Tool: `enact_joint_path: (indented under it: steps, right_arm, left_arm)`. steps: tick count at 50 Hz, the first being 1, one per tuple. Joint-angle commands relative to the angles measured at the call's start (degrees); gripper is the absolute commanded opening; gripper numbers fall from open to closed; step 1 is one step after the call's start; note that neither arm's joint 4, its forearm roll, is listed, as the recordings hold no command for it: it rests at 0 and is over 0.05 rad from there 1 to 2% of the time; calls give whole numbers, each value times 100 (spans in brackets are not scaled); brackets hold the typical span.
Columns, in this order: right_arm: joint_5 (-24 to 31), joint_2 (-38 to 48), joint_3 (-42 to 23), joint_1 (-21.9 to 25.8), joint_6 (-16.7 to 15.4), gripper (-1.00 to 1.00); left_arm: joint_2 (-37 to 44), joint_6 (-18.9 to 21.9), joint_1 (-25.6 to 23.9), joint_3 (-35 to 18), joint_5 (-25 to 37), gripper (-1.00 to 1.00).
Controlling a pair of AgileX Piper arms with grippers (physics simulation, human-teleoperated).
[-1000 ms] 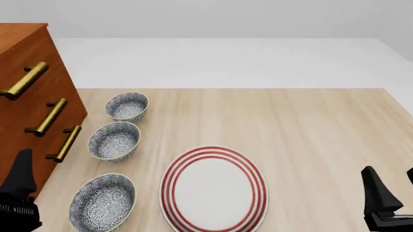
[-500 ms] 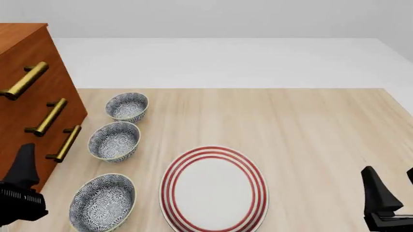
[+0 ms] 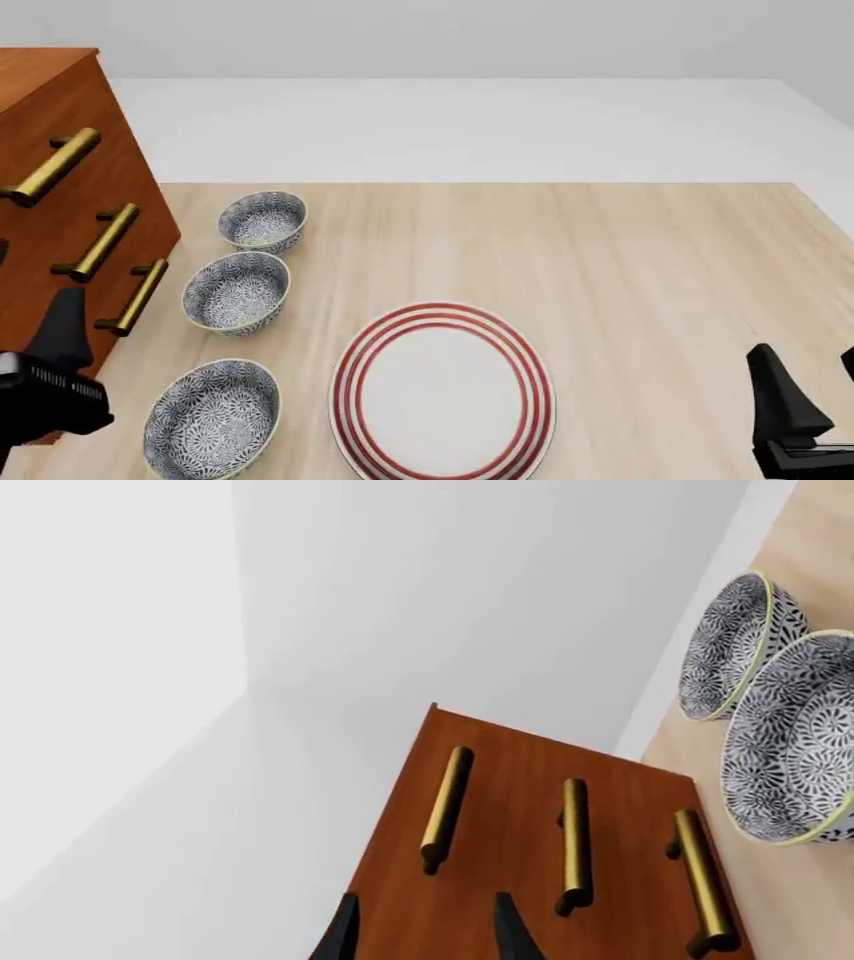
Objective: Open the top drawer of the cabinet.
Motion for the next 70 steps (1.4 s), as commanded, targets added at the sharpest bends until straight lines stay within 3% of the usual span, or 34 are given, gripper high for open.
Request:
enact_joint_path:
  steps: [1,22,24,26,48,52,54,56,70]
  right_arm:
    - [0,0,0,0,0,100]
    - [0,1,0,0,-1,100]
    - [0,-1,0,-1,0,100]
    - [0,0,0,-2,1,100]
    - [0,0,0,0,0,100]
    - [0,-1,0,-1,-1,100]
    - [0,0,0,0,-2,100]
    - [0,0,0,0,0,100]
    - [0,1,0,-1,0,100]
  left_arm:
    - [549,111,85,-54,-429,100]
    - [1217,285,404,-371,-895,100]
    - [1806,614,448,-205,-1633,100]
    - [1548,395,469,-319,-1282,100]
    - [1841,515,528,-679,-1143,100]
    - [1884,494,549,-731,-1138,100]
    - [1852,283,577,-824,-1005,100]
    - [2144,397,584,-736,-1371,100]
    - [2529,397,671,-956,-1549,100]
